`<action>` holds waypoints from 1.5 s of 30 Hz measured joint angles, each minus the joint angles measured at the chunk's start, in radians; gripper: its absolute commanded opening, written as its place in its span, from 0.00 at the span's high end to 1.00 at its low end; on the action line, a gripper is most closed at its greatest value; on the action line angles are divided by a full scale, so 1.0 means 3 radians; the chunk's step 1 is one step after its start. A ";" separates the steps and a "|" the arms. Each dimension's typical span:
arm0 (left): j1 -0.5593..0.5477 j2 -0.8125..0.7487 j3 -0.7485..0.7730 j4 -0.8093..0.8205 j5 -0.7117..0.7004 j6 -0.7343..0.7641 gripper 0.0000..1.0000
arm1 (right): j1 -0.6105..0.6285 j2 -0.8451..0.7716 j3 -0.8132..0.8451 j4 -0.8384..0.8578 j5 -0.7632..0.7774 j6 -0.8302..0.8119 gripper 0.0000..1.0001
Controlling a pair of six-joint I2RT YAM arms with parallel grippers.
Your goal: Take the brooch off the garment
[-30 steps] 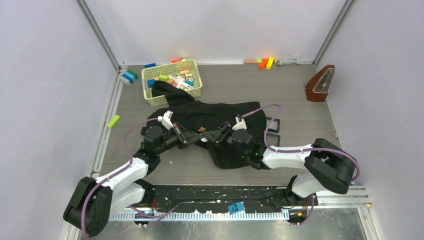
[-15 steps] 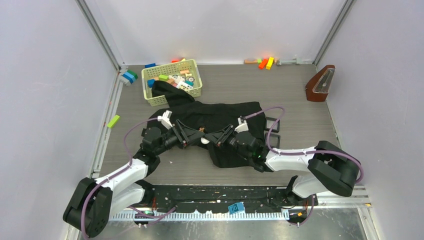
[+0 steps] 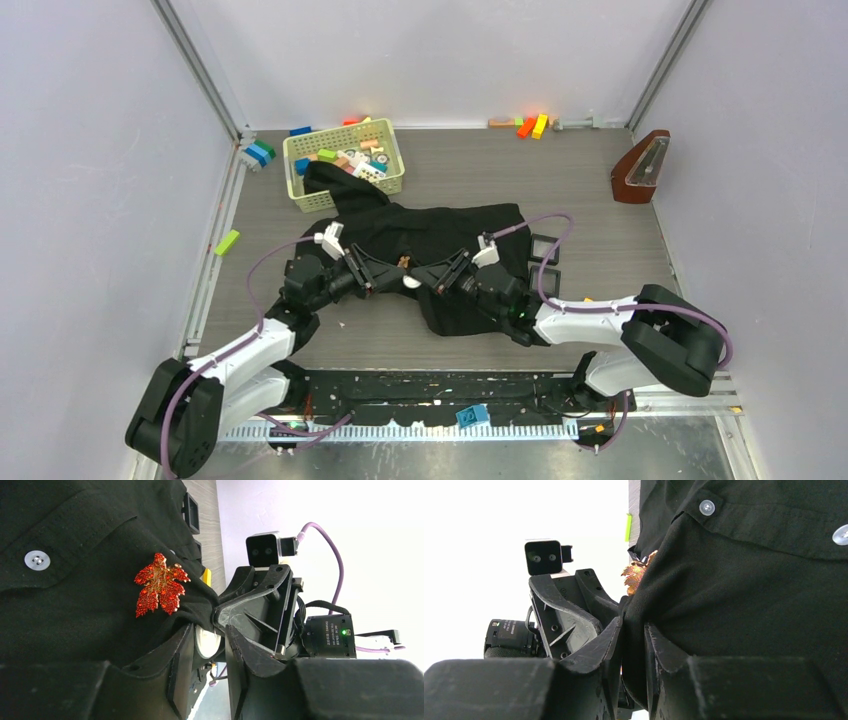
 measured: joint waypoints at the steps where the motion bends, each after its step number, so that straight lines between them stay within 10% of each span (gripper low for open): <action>1: 0.0001 -0.0010 -0.0004 -0.0032 -0.0001 0.0009 0.71 | 0.0000 -0.0003 -0.0015 0.0019 0.0000 0.0000 0.73; 12: 0.0008 -0.0254 -0.0084 -0.0254 0.0001 0.0060 0.70 | 0.0001 -0.0048 -0.0111 0.0072 0.0027 -0.0010 0.73; 18: 0.0008 -0.0324 -0.0181 -0.0397 0.0001 0.0144 0.86 | 0.0000 -0.0048 -0.0112 0.0132 0.0029 0.0000 0.74; 28: -0.0015 -0.0773 -0.0572 -0.0423 -0.0058 -0.0001 0.54 | 0.0001 0.0099 -0.0111 0.0247 0.0022 0.0071 0.82; 37: -0.0031 -0.0969 -0.0561 -0.0739 -0.0211 0.0045 0.57 | 0.0000 0.0298 -0.0103 0.0193 -0.0046 0.0037 0.60; 45: -0.0037 -0.1213 0.0112 -0.2319 -0.0771 0.0579 0.49 | 0.0055 -0.0154 0.0355 -0.1320 -0.0128 -0.1179 0.43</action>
